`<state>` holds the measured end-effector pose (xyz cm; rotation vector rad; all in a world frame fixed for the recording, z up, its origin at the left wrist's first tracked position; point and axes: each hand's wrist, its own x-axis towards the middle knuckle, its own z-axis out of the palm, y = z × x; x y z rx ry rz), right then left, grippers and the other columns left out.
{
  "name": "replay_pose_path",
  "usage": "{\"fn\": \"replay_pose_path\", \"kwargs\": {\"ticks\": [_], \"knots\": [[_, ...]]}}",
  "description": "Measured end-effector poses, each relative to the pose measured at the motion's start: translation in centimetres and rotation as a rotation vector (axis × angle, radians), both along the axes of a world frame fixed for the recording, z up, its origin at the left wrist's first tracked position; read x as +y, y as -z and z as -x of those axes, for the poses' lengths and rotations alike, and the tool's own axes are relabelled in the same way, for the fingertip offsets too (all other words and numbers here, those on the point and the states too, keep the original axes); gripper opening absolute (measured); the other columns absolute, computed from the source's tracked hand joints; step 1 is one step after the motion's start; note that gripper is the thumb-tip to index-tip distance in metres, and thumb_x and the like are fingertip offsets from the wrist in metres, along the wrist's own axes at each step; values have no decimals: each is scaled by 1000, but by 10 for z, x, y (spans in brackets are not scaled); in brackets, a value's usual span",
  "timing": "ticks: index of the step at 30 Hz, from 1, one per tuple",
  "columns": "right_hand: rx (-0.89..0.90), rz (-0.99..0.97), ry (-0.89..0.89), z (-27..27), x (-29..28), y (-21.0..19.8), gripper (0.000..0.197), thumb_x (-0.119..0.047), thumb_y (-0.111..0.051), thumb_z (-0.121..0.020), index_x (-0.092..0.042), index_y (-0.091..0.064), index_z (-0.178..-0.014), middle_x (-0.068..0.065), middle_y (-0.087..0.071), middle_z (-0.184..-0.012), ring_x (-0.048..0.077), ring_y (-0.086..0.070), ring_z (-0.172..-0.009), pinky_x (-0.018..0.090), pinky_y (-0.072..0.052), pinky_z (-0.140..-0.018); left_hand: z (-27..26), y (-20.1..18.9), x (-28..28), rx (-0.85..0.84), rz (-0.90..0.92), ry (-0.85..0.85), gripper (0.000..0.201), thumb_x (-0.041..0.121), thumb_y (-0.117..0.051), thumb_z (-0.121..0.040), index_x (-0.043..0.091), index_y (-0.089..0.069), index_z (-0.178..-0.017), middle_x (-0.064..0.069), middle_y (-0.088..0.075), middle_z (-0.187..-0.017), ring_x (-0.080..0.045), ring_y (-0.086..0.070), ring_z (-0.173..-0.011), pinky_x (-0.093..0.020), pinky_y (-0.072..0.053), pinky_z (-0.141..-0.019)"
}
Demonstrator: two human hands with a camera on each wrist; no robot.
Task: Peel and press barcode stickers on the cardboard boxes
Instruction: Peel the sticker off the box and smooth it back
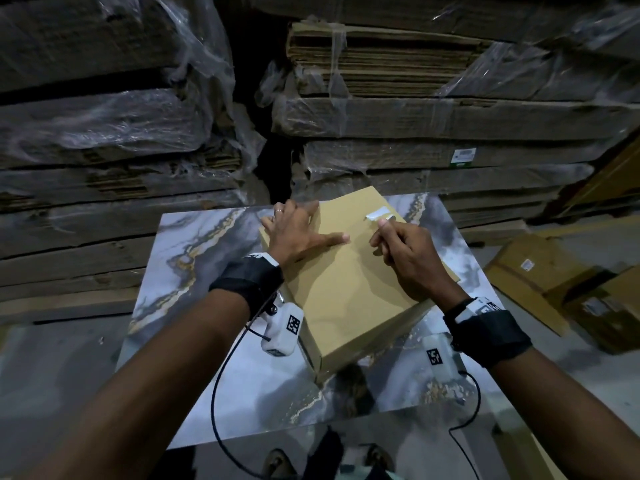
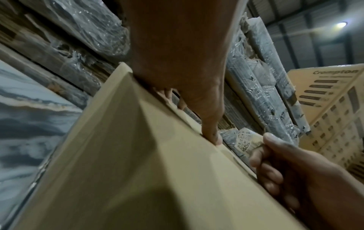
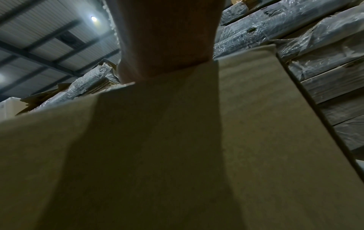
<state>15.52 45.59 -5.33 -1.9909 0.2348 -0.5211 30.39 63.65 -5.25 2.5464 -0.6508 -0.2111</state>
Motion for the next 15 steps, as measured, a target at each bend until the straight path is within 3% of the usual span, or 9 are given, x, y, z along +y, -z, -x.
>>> {"fn": "replay_pose_path", "kwargs": {"ticks": [3, 6, 11, 15], "knots": [[1, -7, -1, 0, 2, 0, 53, -39, -46, -109, -9, -70, -73, -3, -54, -54, 13, -55, -52, 44, -58, -64, -13, -9, 7, 151, -5, 89, 96, 79, -78, -53, 27, -58, -131, -3, -60, -123, -30, -45, -127, -53, -31, -110], [-13, -16, 3, 1, 2, 1, 53, -38, -46, -109, -10, -70, -72, -2, -54, -54, 17, -55, -54, 35, -54, -61, -22, -11, 12, 268, 9, 103, 77, 69, -82, -48, 28, -63, -111, 1, -66, -106, -25, -58, -110, -53, -40, -107], [-7, 3, 10, 0, 2, 2, 53, -40, -47, -109, -10, -70, -72, 5, -55, -55, 20, -57, -55, 32, -53, -61, -14, 0, 4, 129, 89, 52, 82, 64, -79, -50, 41, -60, -127, 3, -64, -113, -22, -48, -119, -57, -25, -113], [-3, 20, 16, -1, 1, 1, 53, -40, -47, -109, -11, -71, -72, 9, -57, -56, 22, -61, -56, 29, -51, -60, -4, -3, 5, 5, 71, 28, 92, 67, -78, -51, 36, -58, -135, -6, -63, -126, -31, -49, -127, -53, -30, -107]]}}
